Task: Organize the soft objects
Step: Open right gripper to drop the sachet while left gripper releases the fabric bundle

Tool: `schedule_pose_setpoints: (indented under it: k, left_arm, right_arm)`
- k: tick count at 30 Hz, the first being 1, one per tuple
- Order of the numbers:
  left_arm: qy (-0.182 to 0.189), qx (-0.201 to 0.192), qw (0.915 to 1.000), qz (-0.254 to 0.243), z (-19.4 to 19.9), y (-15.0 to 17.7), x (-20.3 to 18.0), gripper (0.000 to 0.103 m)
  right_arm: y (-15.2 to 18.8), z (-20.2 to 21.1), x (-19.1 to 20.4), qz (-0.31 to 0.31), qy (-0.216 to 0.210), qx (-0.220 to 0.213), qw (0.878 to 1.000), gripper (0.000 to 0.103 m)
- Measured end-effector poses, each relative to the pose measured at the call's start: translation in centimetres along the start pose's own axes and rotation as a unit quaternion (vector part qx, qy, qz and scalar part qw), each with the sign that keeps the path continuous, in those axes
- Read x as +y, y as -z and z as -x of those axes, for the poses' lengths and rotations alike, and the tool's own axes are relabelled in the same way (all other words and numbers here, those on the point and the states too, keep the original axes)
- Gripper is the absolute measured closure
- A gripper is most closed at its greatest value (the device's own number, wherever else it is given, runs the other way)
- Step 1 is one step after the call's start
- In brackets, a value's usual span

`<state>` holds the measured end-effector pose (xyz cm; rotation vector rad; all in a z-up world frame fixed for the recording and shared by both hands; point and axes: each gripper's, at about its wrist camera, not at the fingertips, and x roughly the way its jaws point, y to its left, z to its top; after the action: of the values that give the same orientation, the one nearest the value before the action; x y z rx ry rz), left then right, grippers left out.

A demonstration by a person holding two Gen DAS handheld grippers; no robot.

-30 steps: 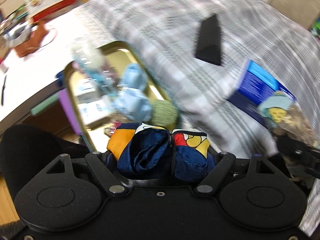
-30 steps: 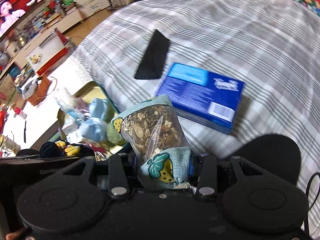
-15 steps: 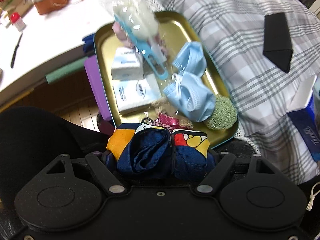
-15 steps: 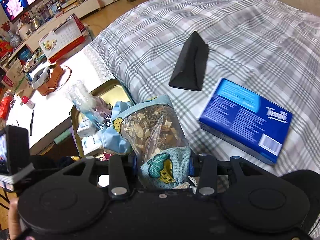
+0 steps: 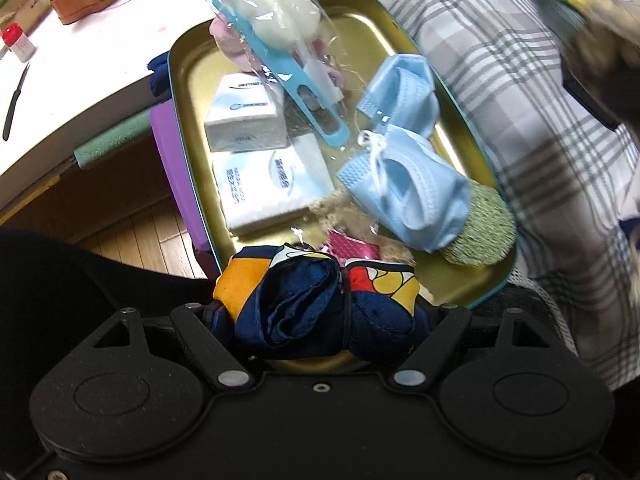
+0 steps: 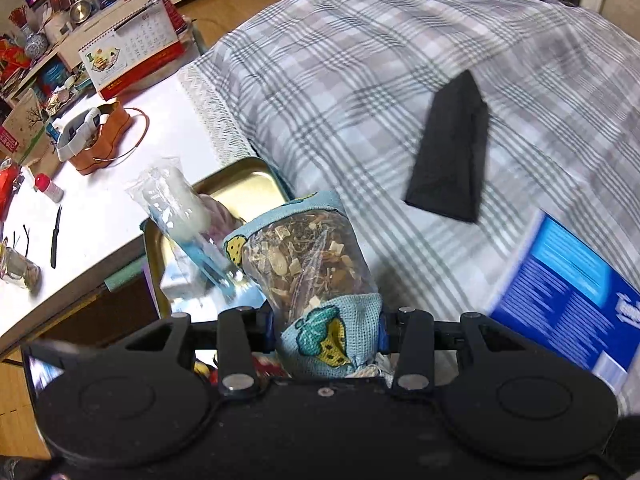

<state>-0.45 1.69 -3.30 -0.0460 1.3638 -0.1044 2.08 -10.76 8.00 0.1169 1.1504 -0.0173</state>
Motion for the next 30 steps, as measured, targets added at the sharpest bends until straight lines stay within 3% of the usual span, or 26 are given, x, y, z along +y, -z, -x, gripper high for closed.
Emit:
schedule_pose_setpoints:
  k: [12, 14, 20, 30]
  left_arm:
    - [0.017, -0.03, 0.9993, -0.015, -0.4, -0.5, -0.3, 0.021]
    - [0.015, -0.042, 0.9988, -0.021, -0.1, -0.3, -0.7, 0.018]
    - [0.021, -0.055, 0.9978, -0.029, 0.3, -0.1, -0.9, 0.016]
    - [0.025, -0.074, 0.9966, -0.026, 0.8, 0.3, -0.8, 0.016]
  right_arm:
    - [-5.8, -5.3, 4.5, 0.011, -0.011, 0.003, 1.0, 0.06]
    - [-6.2, -5.9, 5.2, 0.015, -0.013, -0.002, 1.0, 0.056]
    - [-6.5, -6.6, 6.3, 0.033, 0.001, -0.013, 0.999, 0.052]
    - [-5.3, -5.4, 4.2, 0.017, 0.008, -0.013, 1.0, 0.049]
